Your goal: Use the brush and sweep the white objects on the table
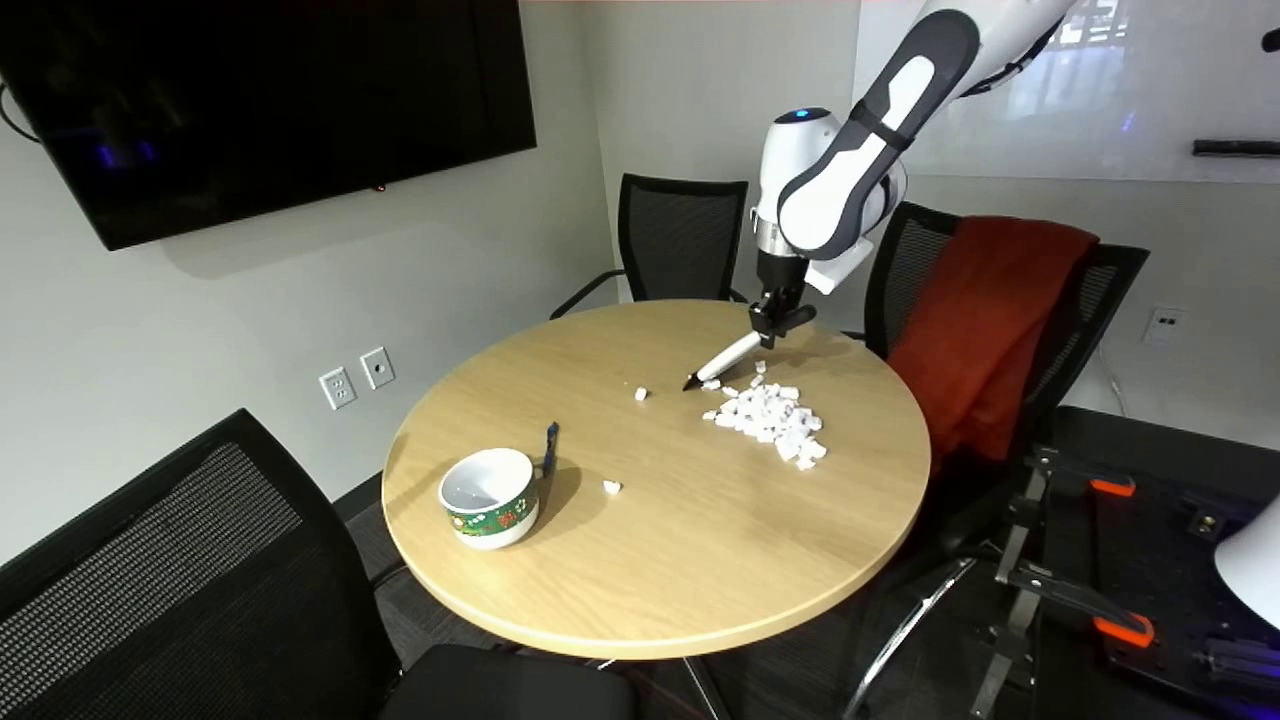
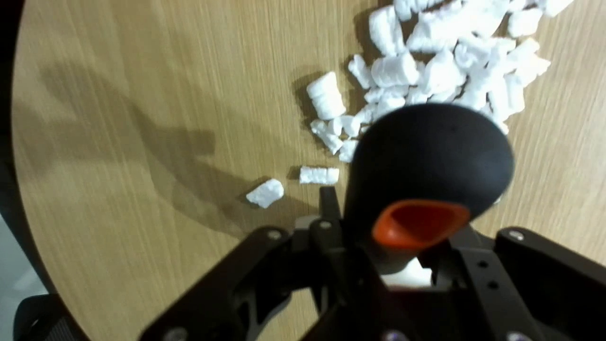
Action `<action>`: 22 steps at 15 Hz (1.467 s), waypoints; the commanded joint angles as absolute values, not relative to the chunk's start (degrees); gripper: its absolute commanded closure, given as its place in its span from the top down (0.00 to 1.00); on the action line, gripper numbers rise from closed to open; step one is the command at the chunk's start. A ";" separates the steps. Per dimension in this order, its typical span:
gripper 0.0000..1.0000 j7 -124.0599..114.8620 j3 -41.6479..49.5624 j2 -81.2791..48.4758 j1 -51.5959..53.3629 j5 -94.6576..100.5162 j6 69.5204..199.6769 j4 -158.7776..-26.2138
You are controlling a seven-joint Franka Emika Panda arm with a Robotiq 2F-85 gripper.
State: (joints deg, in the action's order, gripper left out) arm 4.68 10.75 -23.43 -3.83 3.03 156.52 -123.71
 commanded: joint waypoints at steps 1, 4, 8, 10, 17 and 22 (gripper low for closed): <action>0.14 1.43 10.81 -15.36 -2.35 6.69 157.55 -133.01; 0.14 0.50 10.30 -11.52 -1.47 8.49 157.72 -137.74; 0.14 -5.77 11.50 -6.94 0.17 13.37 161.11 -142.80; 0.14 -12.98 13.22 -5.59 0.42 18.01 165.57 -143.99; 0.14 -43.45 24.84 -8.18 2.48 39.19 168.78 -138.15; 0.14 -55.42 26.30 -10.91 2.42 39.69 170.23 -137.09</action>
